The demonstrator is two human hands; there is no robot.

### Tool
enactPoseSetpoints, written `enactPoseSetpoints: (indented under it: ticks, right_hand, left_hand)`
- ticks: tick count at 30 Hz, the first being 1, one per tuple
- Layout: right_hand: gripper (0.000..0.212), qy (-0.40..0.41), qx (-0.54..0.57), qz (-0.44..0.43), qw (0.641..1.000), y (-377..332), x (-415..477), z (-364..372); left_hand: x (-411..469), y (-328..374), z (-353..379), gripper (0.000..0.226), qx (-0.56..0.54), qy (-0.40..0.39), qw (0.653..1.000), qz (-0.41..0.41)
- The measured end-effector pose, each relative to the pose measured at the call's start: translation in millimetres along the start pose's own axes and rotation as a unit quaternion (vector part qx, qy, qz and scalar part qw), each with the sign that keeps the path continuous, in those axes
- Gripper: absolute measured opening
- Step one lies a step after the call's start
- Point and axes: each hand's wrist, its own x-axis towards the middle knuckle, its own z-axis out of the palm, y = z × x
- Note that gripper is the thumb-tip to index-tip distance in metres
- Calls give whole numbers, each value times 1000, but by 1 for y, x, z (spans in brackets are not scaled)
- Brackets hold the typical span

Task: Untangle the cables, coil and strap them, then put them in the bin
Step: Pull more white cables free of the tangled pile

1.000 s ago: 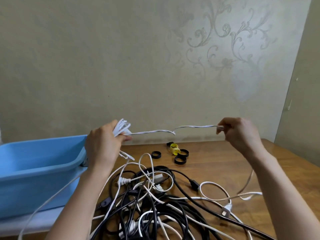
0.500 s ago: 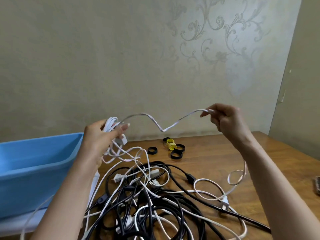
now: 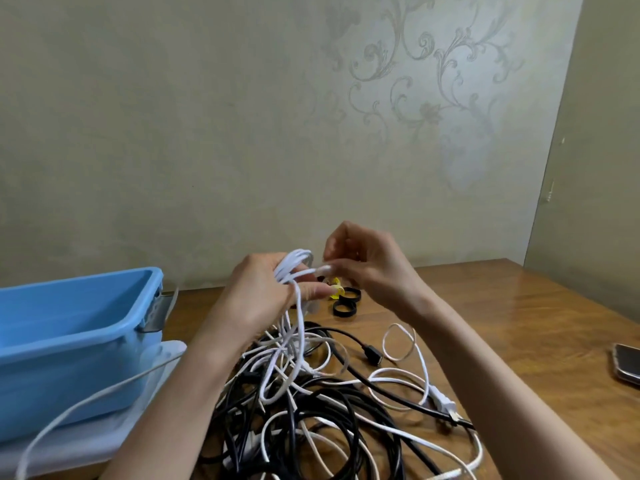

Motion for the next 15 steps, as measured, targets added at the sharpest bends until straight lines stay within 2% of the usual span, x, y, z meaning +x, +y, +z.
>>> enactPoseSetpoints:
  ticks: [3, 7, 8, 10, 13, 15]
  right_hand:
    - [28, 16, 83, 16, 996, 0, 0, 3]
    - [20, -21, 116, 46, 992, -5, -1, -1]
    - [17, -36, 102, 55, 993, -7, -2, -5]
    - [10, -55, 52, 59, 995, -11, -2, -18]
    - [9, -64, -31, 67, 995, -10, -4, -41]
    - [11, -71, -68, 79, 992, -7, -6, -55]
  left_hand:
    - [1, -1, 4, 49, 68, 24, 997, 20]
    - [3, -8, 3, 42, 14, -55, 998, 36]
    - [3, -9, 2, 43, 13, -49, 998, 38]
    - [4, -10, -2, 36, 9, 14, 999, 43]
    - [9, -15, -16, 7, -22, 135, 990, 41]
    - [11, -17, -28, 5, -81, 204, 975, 34]
